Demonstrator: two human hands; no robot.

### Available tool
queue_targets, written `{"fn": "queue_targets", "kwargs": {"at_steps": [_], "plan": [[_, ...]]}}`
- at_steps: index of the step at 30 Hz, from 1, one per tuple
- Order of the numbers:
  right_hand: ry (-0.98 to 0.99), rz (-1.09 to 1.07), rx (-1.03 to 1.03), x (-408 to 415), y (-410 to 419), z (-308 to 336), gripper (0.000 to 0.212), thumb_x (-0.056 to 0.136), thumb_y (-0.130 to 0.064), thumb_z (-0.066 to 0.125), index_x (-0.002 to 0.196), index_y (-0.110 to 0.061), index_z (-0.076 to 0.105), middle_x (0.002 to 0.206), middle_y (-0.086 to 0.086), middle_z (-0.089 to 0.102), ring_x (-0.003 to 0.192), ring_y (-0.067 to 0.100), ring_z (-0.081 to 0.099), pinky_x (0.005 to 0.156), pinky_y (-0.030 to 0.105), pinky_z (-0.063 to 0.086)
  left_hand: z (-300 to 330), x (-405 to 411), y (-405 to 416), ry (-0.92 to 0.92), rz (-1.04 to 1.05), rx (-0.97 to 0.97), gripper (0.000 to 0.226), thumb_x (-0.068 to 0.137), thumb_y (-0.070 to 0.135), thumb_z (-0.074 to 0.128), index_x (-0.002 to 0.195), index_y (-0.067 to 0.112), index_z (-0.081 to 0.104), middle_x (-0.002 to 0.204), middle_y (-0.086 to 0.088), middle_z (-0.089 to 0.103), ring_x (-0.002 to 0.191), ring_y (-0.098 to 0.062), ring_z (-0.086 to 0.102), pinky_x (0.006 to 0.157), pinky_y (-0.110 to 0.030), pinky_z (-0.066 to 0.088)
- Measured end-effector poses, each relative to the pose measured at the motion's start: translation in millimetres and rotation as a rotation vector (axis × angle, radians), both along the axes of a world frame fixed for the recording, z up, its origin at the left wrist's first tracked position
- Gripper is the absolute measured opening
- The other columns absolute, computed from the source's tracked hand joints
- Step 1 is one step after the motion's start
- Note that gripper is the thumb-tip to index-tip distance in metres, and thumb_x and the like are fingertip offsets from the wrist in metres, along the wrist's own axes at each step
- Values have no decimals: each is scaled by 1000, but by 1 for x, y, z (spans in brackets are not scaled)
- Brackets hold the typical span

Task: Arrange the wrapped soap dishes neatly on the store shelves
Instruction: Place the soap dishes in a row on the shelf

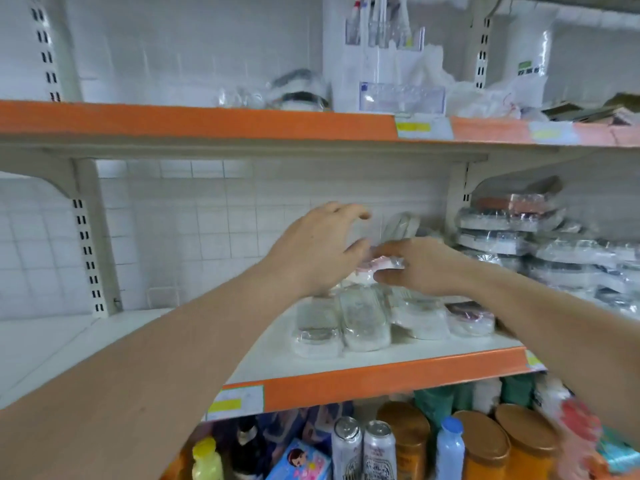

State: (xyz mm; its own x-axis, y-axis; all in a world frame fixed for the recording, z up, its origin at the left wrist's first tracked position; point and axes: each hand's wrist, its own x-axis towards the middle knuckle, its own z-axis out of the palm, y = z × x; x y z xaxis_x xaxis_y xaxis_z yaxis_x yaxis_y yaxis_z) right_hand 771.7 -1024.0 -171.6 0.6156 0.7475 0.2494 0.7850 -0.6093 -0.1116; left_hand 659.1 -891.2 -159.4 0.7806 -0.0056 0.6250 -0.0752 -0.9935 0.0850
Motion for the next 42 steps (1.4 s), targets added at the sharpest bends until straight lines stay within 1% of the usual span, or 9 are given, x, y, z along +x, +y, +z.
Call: {"fn": "queue_targets", "kwargs": {"at_steps": [4,7,12,15,22,28,33,38,42], "plan": [[-85,172,340,-51,-1,70,27,89,-32,58,115,-27,63,94,-11,66,80,1,59,70,12,39,54,-44,1,-237,1,86,37,92,29,46,127,17,53,126,1,56,117,-17,49,95,-24,32],[-107,268,531,-70,5,111,12,88,-29,60,97,-30,66,68,-15,61,53,-5,53,58,9,42,88,-67,19,-321,101,128,45,84,35,40,123,19,55,119,-1,59,110,-20,53,94,-33,41],[-272,239,474,-76,35,157,22,89,-31,59,109,-26,65,85,-11,62,65,-1,52,61,6,36,132,-90,71,-279,340,82,39,93,29,49,131,21,48,127,-3,52,115,-21,49,96,-31,38],[-343,193,409,-72,62,178,32,90,-34,57,121,-25,58,103,-6,61,84,9,50,67,20,34,151,-96,104,-232,413,68,40,94,30,48,133,22,46,129,-5,51,115,-22,49,94,-31,38],[-422,64,265,-50,130,222,43,91,-34,55,132,-23,49,129,0,54,107,18,49,84,25,34,191,-68,175,-26,507,138,45,95,38,45,137,24,40,132,-4,48,115,-22,47,95,-32,36],[-413,-65,88,-7,169,238,53,89,-35,59,137,-22,41,135,0,48,110,19,45,84,25,35,218,-17,213,139,498,129,50,94,44,46,140,27,35,141,1,42,127,-20,40,100,-31,31],[-409,-127,-32,42,202,254,68,87,-36,62,144,-19,30,126,4,46,98,17,40,82,28,35,222,25,227,253,520,176,60,91,50,48,143,28,29,145,-1,36,128,-21,39,103,-33,31],[-356,-220,12,96,229,278,82,86,-48,59,148,-16,17,146,11,37,126,29,42,103,37,37,242,72,221,289,498,203,77,85,56,53,147,27,18,150,-4,27,135,-24,31,110,-38,28],[-328,-231,-1,120,247,276,65,86,-62,47,129,-14,46,125,10,53,110,27,51,98,38,40,232,106,225,345,456,265,84,82,55,59,147,25,16,147,-3,32,131,-23,37,107,-38,33]]}}
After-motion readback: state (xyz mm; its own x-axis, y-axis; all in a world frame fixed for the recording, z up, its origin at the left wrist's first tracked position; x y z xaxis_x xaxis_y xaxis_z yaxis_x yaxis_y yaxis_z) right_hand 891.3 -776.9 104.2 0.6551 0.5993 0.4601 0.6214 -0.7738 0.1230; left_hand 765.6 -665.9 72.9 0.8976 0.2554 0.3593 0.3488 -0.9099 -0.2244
